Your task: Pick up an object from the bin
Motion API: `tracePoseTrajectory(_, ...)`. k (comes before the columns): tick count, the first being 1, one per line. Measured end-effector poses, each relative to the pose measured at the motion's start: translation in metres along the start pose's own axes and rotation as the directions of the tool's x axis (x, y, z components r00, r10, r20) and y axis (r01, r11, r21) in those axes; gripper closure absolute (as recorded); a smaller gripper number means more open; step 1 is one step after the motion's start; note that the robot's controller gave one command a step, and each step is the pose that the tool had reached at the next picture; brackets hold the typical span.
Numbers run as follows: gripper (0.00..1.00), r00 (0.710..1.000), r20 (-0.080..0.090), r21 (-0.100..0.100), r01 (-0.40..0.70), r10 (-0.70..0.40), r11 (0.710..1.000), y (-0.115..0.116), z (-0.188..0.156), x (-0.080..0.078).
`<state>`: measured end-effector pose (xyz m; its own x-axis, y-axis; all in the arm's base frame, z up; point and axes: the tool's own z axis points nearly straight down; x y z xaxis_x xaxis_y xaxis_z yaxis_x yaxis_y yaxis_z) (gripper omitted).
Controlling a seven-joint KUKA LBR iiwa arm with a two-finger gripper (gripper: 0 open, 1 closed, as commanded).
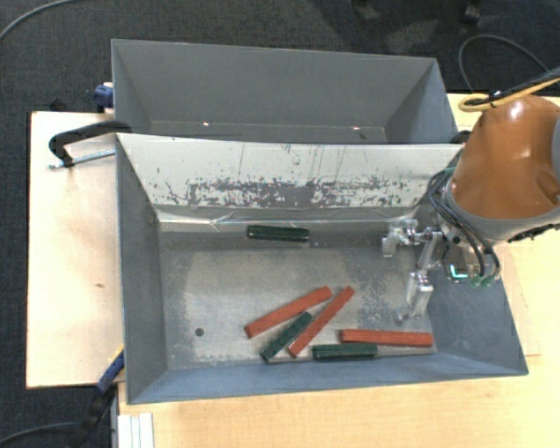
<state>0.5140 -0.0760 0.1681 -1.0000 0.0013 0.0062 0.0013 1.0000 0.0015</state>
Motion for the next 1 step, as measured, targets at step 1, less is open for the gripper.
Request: tracePoseTrajectory(1,0.0,0.995,0.0,-0.003,0.095,-0.095,0.995,0.0797,0.1017,0.0067)
